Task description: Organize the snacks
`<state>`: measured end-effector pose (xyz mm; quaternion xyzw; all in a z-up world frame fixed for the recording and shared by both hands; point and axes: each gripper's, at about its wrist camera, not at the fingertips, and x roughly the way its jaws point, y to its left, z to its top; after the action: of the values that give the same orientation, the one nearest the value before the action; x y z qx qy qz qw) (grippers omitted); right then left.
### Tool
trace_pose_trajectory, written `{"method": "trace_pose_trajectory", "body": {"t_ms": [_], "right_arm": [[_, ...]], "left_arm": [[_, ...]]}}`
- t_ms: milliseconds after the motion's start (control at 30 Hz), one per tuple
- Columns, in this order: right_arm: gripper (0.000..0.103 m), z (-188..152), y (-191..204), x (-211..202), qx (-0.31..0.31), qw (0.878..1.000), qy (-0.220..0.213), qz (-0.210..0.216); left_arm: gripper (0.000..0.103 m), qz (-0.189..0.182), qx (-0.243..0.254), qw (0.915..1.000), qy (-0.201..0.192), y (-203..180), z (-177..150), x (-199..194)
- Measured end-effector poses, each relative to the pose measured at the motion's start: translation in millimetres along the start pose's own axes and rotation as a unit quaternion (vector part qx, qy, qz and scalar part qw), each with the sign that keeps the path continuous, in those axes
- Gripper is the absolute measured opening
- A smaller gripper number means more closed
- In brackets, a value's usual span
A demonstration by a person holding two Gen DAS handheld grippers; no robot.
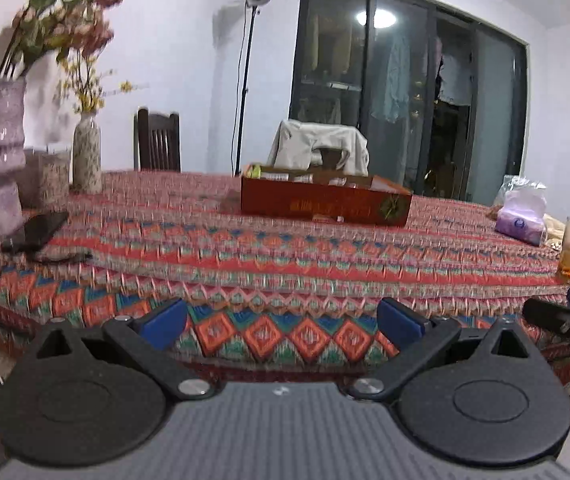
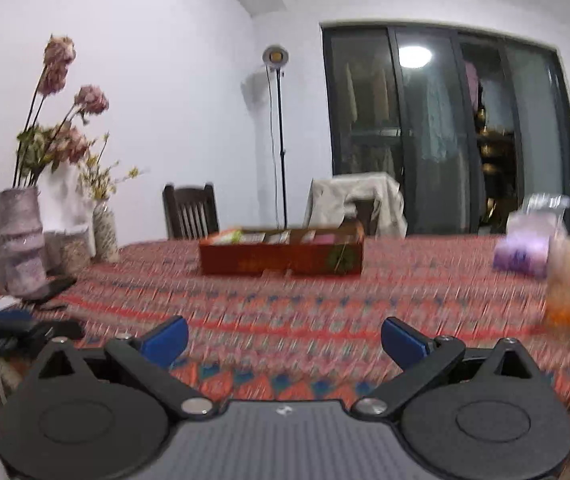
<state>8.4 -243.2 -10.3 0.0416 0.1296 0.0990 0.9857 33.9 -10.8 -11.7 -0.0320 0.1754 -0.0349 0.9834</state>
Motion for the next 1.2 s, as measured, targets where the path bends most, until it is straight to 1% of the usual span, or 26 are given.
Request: {"method": "trace_pose_trajectory", "body": {"t_ms": [67,167,267,367,433,633,1200], "right_arm": [[0.103,-9.2,5.1,6.2,-0.006,1.000,0.013,-0.001],[0.103,-14.4,11.8,9.1,-0.022,1.000,0.013,0.000],[0.103,-16.5,15.2,10.2,-0.032,0.999,0.013,-0.003],[0.103,-14.6,16.1,10.5,-0.032,0.999,0.012,-0.004],[0.103,-13.6,16.5,9.4,-0.033,0.999,0.009,-0.005],[0.103,-10.3,17.1,11.0,-0.030,1.000,0.008,0.001],[0.103,-10.4,18.3,12.8,-0.031,0.999,0.014,0.001]], "left_arm": [[0.103,-0.006,0.004,1.0000,0.007,2.7,-8.9,-0.5],[0.103,-0.004,0.015,0.9999,0.007,2.4,-12.1,0.6],[0.103,-0.009,0.014,0.9999,0.004,-0.1,-12.3,-0.9],[0.103,-0.015,0.025,0.9996,0.006,-2.4,-14.0,-2.2],[0.103,-0.013,0.029,0.9995,0.002,-3.5,-13.9,-3.7],[0.103,-0.013,0.031,0.9995,0.001,-4.5,-11.6,-5.1],[0.103,-0.019,0.037,0.9991,-0.002,-7.1,-10.3,-6.5]]}}
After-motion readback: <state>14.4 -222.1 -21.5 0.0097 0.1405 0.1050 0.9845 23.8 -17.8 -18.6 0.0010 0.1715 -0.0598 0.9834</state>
